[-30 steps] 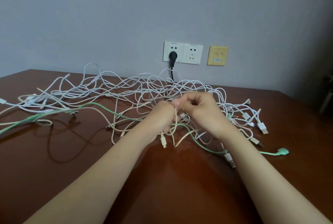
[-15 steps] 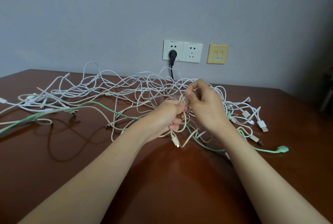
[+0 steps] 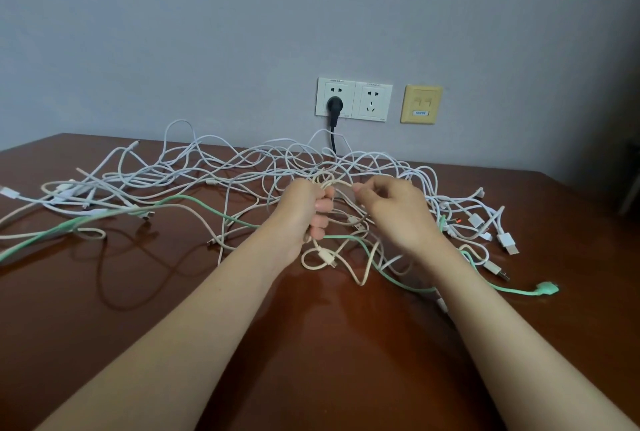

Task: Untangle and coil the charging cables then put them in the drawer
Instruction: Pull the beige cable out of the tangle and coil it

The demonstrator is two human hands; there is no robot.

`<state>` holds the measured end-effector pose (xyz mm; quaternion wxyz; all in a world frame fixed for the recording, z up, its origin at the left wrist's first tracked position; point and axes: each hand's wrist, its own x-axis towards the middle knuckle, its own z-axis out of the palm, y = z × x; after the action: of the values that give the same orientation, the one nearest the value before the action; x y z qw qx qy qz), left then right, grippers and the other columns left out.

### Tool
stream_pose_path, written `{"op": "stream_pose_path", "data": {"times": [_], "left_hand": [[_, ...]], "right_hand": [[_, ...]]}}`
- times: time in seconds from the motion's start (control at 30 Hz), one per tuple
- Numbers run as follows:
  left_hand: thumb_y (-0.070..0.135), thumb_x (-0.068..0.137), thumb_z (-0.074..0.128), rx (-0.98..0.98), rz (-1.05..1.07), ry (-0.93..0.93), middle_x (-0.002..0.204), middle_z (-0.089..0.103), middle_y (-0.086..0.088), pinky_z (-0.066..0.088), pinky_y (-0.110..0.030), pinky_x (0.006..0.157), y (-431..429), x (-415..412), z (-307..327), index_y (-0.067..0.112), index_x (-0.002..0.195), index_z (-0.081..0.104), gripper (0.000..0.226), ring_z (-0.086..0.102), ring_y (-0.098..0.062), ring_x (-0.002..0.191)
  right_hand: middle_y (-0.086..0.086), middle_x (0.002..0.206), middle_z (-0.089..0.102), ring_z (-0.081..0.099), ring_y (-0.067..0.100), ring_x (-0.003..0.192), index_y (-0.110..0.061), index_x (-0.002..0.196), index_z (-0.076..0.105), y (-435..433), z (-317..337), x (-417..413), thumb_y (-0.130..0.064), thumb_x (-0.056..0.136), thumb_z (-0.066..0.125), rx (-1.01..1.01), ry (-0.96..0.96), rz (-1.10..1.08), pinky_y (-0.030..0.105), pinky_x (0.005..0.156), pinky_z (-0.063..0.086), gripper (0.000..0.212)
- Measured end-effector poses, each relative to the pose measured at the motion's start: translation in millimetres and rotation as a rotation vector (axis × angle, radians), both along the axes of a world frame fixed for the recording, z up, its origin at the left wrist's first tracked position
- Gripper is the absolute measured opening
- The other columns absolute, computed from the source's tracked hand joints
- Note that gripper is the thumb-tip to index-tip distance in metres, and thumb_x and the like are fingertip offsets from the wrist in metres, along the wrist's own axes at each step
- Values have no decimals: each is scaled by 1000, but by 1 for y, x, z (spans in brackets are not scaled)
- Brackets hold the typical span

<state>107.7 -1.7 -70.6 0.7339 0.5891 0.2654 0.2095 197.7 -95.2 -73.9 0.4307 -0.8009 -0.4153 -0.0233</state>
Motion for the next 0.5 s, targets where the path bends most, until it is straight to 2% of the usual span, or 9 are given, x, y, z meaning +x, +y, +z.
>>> {"op": "stream_pose_path", "data": {"times": [0.1,0.2,0.27,0.37,0.5], "left_hand": [[7,98,21,-39,9,-5,28,22,8,8,-8,26,3,-3,6,15,67,35,35,13,-2,20],[8,98,22,-30,20,-16,28,21,8,8,-5,27,3,-4,10,16,68,34,33,13,-2,19],[10,98,23,-13,19,-15,28,21,9,9,-3,30,1,-1,10,16,69,35,32,13,-2,19],[12,99,27,75,23,-26,31,25,10,13,-2,33,-4,4,4,17,70,39,33,16,-3,20],[26,100,38,375,56,-59,35,31,12,19,-16,35,-13,8,-8,18,68,39,33,23,0,24]], "right_hand": [[-13,42,46,39,2,41,-19,67,60,0,6,0,-6,93,47,159,325,147,19,47,34,32],[-9,40,35,27,1,33,-12,76,61,-1,9,-1,-3,96,42,278,603,298,15,35,27,30],[-7,46,25,20,1,34,-11,80,61,-2,10,-2,-5,97,40,322,676,343,13,32,21,28],[-9,44,25,18,0,33,-12,81,59,0,9,-4,-6,99,36,380,731,329,11,30,18,29],[-8,46,35,23,-1,29,-16,79,49,3,7,-7,-9,100,35,418,738,214,12,29,19,26]]}}
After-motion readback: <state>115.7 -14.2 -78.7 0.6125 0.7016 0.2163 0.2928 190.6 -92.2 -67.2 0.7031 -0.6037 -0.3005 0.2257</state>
